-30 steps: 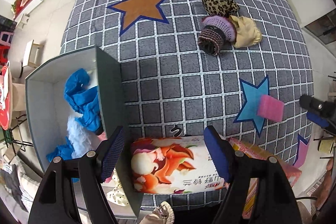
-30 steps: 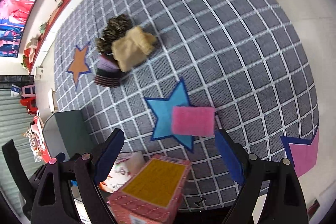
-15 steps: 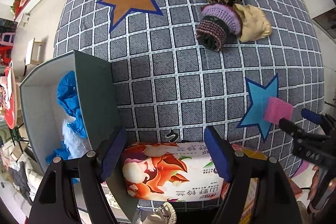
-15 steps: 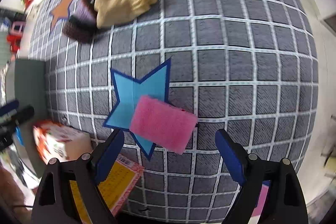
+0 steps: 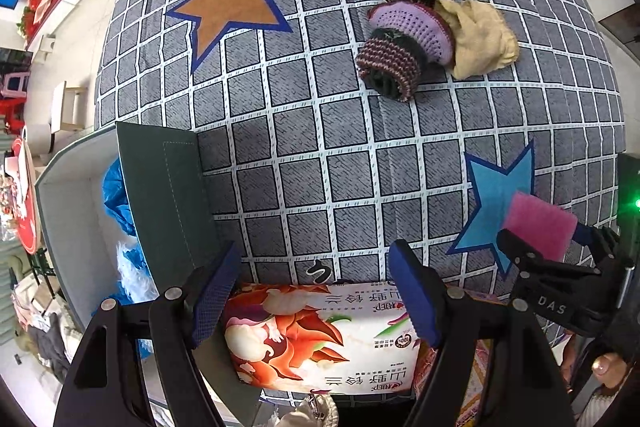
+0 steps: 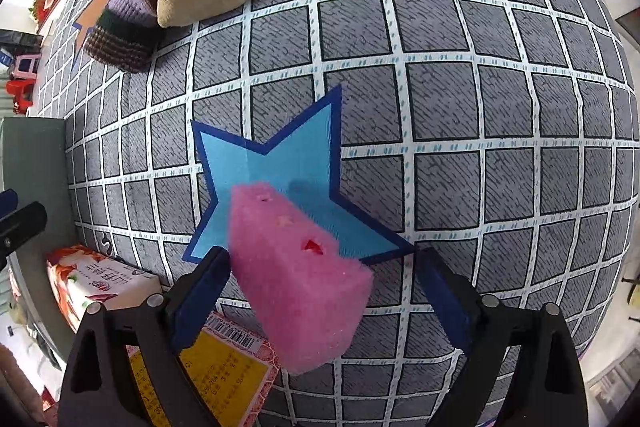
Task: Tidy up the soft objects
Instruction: 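Grasp the pink sponge with the right tool, then lift the pink sponge with the right tool while the left tool grasps the knit hats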
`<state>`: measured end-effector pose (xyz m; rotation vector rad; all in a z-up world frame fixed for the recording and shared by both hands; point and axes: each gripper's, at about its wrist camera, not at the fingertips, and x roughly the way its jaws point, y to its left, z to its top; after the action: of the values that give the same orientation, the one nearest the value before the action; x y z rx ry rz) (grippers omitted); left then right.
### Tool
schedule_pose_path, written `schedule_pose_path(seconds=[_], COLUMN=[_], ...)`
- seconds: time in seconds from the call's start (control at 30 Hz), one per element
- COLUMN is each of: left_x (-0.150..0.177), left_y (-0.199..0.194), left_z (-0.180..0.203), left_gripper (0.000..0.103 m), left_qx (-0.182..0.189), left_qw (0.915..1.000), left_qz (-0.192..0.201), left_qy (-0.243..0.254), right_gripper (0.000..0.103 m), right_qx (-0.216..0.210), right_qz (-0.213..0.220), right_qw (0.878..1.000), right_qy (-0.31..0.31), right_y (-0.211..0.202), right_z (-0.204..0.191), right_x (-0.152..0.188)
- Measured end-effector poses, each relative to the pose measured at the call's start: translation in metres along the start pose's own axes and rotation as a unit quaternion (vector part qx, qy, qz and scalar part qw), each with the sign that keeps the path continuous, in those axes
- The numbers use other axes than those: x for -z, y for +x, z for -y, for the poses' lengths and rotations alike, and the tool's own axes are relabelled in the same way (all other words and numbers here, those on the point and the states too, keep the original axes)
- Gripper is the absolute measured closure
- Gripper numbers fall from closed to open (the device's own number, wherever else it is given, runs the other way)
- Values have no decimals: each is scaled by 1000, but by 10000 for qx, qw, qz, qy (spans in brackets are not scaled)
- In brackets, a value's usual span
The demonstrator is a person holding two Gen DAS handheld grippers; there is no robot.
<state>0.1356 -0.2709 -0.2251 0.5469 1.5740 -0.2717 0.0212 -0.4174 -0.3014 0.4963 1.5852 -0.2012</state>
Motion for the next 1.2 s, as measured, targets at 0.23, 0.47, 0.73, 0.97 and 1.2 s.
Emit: schedule_pose_path(seconds=[0.23,0.47,0.73,0.97,1.2], left_x=[6,9,-38,-93,-115], left_y=[-2,3,15,32,62], left_z=[-3,-7,21,49,62], left_gripper=[24,24,24,24,24], left_qx=[10,45,43,-155,-216], left_qw=[10000,10000,9985,9959,9963], left_qz=[7,-29,112,244,39], left_qy=[-7,-61,531,857,836], right_gripper=[8,8,8,5,3], right_qx=[146,1372,1047,1077,1078], right_qz=[249,483,381,420,578], right_qw=[9974,9248,8998,8997,9136], right_qy=[-653,-3516,-4219,-4210,-3878], right_y=[-17,-10,15,29,23], right_z=[-6,-60,-89,-87,-63], right_x=[-8,17,21,15,4])
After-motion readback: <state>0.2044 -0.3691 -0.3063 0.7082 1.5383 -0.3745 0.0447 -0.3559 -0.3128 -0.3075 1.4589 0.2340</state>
